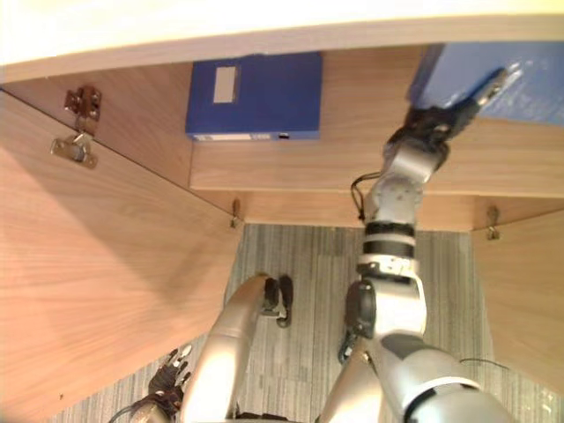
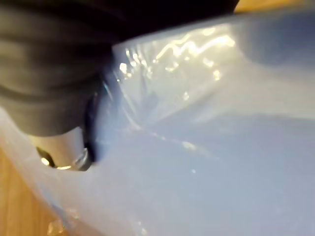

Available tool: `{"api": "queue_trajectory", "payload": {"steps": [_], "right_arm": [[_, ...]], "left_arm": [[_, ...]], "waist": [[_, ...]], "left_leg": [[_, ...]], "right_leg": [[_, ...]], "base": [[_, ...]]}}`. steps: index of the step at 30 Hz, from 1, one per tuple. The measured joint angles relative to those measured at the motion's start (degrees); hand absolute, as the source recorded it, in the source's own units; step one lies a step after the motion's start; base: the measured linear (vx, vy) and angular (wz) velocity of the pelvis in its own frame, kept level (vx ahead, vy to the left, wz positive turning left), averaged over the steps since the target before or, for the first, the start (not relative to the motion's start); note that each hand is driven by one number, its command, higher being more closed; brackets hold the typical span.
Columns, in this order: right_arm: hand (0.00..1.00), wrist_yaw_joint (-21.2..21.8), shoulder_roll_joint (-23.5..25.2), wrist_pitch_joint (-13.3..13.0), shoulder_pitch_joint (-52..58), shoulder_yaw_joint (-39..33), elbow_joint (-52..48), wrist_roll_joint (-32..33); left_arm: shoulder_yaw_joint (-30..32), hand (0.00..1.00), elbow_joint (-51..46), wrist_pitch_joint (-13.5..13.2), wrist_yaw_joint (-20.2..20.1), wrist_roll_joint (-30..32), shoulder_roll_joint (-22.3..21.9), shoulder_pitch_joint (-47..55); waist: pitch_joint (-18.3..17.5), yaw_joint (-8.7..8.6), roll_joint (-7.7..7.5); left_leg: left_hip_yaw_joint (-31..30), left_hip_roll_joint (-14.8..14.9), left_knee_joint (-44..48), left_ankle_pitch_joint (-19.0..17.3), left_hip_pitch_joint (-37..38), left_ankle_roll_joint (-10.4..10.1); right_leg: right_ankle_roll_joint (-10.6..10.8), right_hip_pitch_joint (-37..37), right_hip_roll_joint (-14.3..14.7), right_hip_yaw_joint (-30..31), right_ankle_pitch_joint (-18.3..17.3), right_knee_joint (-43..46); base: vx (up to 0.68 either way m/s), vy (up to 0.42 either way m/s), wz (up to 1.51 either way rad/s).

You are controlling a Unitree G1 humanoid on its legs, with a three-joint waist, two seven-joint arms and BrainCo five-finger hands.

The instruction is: Walk over to the cabinet, pick up the folder, carry it to the office cabinet, place the folder inside the office cabinet, then close the office cabinet door

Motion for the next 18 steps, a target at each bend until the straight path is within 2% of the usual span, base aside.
{"api": "queue_trajectory", "payload": {"steps": [1, 8, 10, 17, 18], "right_arm": [[1.00, -0.4, -1.6, 0.1, -1.7, 0.0, 1.3, 0.1], [1.00, -4.5, -11.8, 6.8, -11.8, 1.2, 13.4, 0.0], [1.00, -5.7, -13.6, 10.0, -13.3, 2.7, 17.9, -1.8], [1.00, -6.7, -16.9, 14.7, -13.6, 7.9, 24.5, -12.3], [0.00, -6.8, -17.3, 15.5, -13.6, 8.2, 24.9, -13.5]], "left_arm": [[-0.2, 0.00, 0.0, 0.1, 0.0, 0.0, 0.0, 0.0], [-3.9, 0.00, 1.4, 0.3, 0.3, 0.0, 1.0, -1.8], [-4.2, 0.00, 1.8, 0.3, 0.5, 0.0, 1.0, -2.2], [-4.7, 0.00, 1.8, 0.3, 1.1, 0.2, 0.9, -2.7], [-4.7, 0.00, 1.9, 0.3, 1.2, 0.2, 0.9, -2.7]], "waist": [[0.0, 0.02, 0.24], [0.4, 1.32, 3.02], [0.6, 1.60, 3.59], [0.9, 1.67, 4.28], [0.9, 1.60, 4.31]], "left_leg": [[-0.1, 0.0, 0.2, 0.1, -0.9, 0.1], [-1.2, -1.2, 1.6, 1.2, -5.5, 0.2], [-1.6, -1.4, 2.0, 1.6, -7.0, 0.2], [-1.9, -1.4, 2.2, 2.1, -7.9, -0.1], [-1.9, -1.4, 2.2, 2.1, -7.9, -0.3]], "right_leg": [[-0.1, -0.8, -0.1, -0.1, -0.1, 0.3], [-0.5, -4.7, -1.3, -0.6, -0.8, 3.1], [-0.8, -6.1, -1.6, -0.7, -1.2, 4.1], [-1.1, -7.1, -1.6, -0.8, -1.4, 5.1], [-1.2, -7.2, -1.6, -0.8, -1.4, 5.2]], "base": [[0.01, 0.000, 0.15], [0.01, -0.021, 0.15], [0.01, -0.045, 0.13], [0.01, -0.045, 0.03], [0.01, -0.043, 0.01]]}}
